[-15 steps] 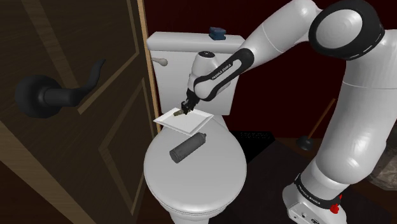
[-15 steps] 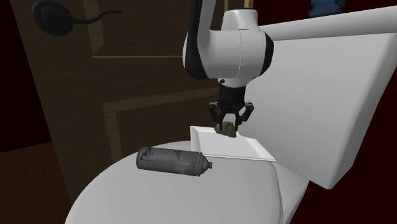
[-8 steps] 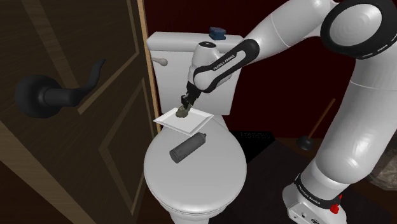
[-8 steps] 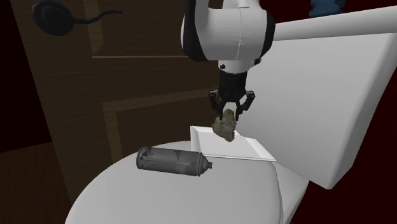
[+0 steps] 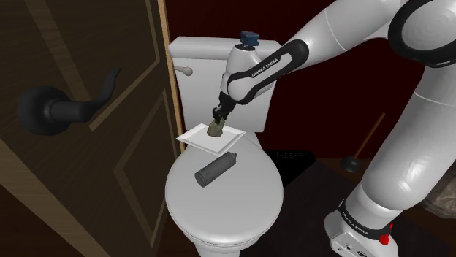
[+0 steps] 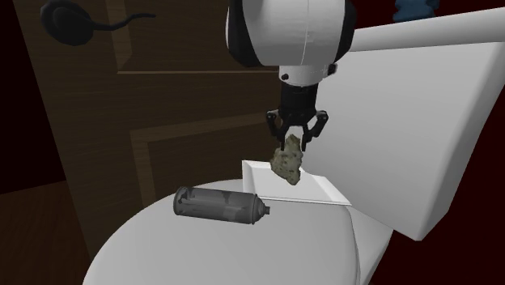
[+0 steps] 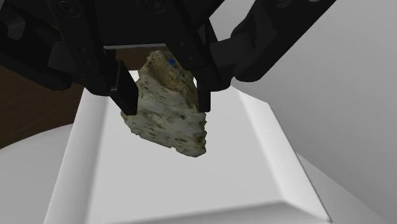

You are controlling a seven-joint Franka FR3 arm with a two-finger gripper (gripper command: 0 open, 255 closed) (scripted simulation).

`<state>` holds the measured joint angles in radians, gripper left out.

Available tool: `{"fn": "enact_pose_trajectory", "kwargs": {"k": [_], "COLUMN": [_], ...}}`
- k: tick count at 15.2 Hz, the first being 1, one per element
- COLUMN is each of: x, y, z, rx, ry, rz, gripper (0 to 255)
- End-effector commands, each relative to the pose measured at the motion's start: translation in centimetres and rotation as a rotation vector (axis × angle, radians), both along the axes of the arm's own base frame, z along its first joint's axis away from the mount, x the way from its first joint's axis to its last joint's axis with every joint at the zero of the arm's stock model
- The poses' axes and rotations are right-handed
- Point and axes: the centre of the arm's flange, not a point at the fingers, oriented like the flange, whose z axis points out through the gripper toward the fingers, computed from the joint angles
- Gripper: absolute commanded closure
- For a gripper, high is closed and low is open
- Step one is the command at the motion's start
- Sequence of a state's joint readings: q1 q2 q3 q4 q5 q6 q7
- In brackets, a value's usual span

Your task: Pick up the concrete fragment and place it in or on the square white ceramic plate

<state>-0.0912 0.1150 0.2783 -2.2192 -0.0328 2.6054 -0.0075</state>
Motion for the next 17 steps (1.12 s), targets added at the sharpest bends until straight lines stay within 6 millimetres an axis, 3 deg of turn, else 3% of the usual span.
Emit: {"fn": "enact_pose_trajectory", "kwargs": {"k": [1,12,15,16,17], "x": [-0.1,-0.1,-0.1,-0.1,1.4], "y": [0.0,0.0,-0.1,-0.1,0.2], "z": [-1.0,-6.9,-6.8,-6.8,-6.7], "rx": [0.0,0.0,0.003,0.003,0.004], "ry": [0.0,0.0,-0.009,-0.009,0.007], "rz": [0.0,0.0,0.0,0.0,0.002], "gripper": [255,255,255,0,0]}}
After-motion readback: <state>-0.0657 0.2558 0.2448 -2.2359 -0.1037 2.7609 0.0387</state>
